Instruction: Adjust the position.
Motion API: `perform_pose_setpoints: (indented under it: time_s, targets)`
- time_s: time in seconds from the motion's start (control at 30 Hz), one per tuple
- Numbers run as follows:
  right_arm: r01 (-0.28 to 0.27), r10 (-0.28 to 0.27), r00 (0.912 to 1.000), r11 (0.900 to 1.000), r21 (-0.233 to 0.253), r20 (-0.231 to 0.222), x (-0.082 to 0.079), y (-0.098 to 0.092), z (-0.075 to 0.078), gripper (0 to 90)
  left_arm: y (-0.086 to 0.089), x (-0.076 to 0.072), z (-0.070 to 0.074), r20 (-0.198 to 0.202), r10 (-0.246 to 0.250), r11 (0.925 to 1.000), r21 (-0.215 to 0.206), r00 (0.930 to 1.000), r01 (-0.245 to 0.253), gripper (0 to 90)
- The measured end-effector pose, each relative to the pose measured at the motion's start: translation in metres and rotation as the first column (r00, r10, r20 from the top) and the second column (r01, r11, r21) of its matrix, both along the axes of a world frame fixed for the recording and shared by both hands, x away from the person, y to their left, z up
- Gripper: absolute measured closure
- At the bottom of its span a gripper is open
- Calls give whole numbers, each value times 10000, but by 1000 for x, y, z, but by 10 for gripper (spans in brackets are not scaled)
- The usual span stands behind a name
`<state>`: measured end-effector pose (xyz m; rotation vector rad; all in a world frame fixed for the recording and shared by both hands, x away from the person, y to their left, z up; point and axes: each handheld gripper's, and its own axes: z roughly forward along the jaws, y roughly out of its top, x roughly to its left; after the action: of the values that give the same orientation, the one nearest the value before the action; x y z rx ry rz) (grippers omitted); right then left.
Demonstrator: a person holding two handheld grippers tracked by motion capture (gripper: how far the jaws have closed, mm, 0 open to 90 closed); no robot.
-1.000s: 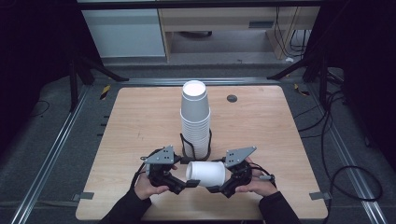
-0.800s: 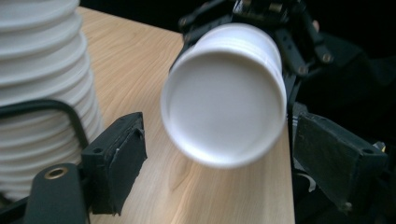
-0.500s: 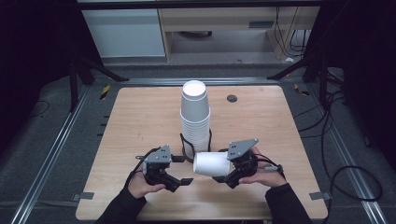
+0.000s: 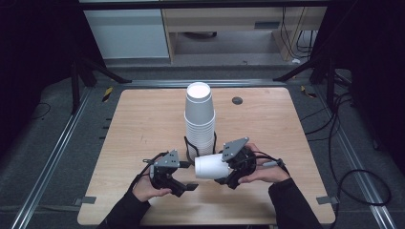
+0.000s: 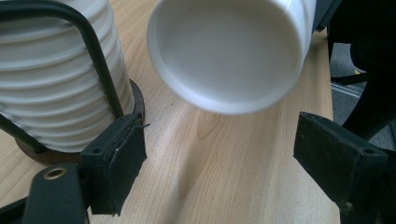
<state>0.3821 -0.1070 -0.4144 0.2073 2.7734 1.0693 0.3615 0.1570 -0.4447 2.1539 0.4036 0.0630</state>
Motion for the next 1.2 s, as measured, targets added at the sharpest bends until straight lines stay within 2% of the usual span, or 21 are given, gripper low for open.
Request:
perform_pose_setpoints:
  time_s: [0.1, 0.43, 0.73, 1.2]
  targets:
    - [-61, 62, 10000, 9995, -303, 9, 0, 5, -3, 84, -1, 0, 0, 16, -70, 9999, 105, 10000, 70, 164]
    - [-254, 254, 9997, 9980, -581, -4, 0, 15, -6, 84, -3, 1, 0, -5, -206, 9994, 272, 9998, 206, 165]
    - [-552, 545, 9985, 9920, -1139, -95, -3, 23, -13, 85, -7, 1, -1, -68, -408, 9980, 472, 9991, 411, 162]
    - [-939, 927, 9956, 9863, -1357, -153, -8, 33, -18, 85, -11, 1, -2, -192, -706, 9950, 691, 9973, 718, 164]
